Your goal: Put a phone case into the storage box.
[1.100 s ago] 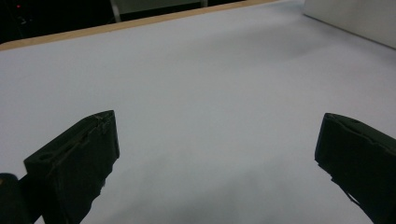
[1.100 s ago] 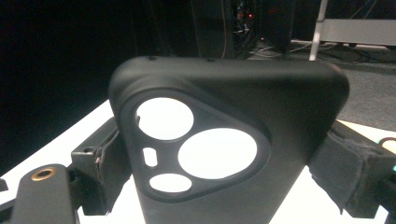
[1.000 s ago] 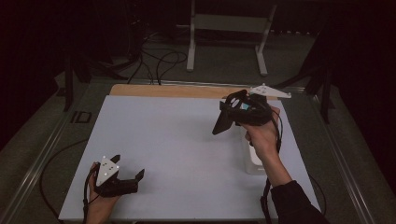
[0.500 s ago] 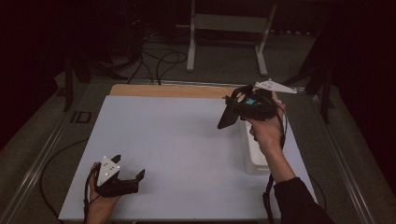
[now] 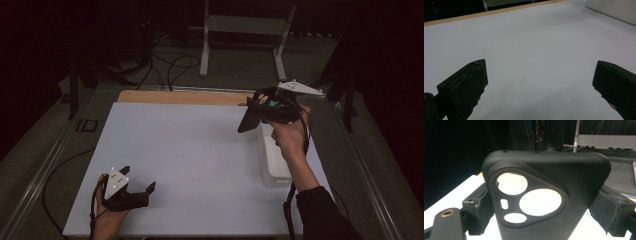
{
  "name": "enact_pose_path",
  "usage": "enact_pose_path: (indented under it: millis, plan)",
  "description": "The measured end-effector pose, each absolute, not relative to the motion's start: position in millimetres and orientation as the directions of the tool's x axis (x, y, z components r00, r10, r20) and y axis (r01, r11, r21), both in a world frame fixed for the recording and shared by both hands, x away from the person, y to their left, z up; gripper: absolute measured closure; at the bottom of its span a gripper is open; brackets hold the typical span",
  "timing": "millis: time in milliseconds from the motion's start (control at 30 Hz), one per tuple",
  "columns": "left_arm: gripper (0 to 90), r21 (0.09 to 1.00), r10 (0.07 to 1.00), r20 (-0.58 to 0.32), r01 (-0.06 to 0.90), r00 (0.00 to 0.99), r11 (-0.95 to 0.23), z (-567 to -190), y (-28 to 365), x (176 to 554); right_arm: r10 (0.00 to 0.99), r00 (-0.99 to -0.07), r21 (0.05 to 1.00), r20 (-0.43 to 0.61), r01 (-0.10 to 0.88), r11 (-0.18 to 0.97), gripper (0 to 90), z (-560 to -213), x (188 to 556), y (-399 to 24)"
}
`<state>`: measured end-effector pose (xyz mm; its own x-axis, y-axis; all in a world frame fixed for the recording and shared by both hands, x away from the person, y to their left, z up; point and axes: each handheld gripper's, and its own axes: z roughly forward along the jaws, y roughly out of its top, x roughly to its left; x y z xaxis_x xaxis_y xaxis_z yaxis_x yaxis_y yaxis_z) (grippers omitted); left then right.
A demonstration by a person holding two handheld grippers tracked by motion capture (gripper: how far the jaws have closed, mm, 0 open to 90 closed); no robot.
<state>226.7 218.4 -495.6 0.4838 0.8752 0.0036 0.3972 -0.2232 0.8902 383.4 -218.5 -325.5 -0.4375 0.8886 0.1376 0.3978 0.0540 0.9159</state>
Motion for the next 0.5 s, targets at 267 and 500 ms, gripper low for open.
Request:
enact_pose_path:
  millis: [267, 500]
  plan:
    - [0.3, 0.890, 0.875, 0.004, 0.398, 0.485, -0.224, -495.8, 218.4, 226.8, 0.902, -0.407, 0.913, 0.146, 0.407, 0.036, 13.9, -326.8, 390.1, -225.5]
    - [0.3, 0.890, 0.874, 0.003, 0.398, 0.485, -0.224, -496.0, 218.0, 226.9, 0.917, -0.374, 0.914, 0.138, 0.404, 0.027, 14.0, -327.8, 394.3, -231.9]
